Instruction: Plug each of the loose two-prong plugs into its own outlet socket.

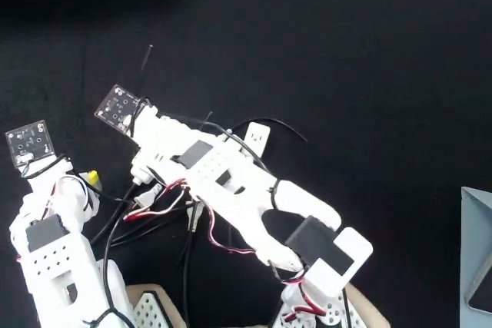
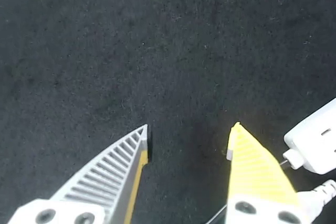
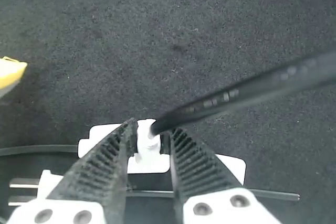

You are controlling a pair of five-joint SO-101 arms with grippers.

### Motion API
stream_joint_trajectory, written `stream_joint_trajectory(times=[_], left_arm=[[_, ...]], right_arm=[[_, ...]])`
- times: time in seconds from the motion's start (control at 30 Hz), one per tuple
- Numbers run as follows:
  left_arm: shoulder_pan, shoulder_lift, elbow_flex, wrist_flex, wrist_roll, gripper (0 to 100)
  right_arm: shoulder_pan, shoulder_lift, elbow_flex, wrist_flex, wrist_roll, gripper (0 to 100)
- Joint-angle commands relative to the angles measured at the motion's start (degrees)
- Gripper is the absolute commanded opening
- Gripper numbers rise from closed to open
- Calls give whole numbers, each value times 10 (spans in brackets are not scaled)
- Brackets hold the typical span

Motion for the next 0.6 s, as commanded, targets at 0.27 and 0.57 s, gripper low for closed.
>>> stream_joint_trajectory(times=[0.27, 0.57], left_arm=[[0, -7, -1, -11, 4, 245], [0, -7, -1, -11, 4, 245]], right_arm=[[13, -2, -12, -12, 5, 12], [23, 22, -7, -12, 5, 12]])
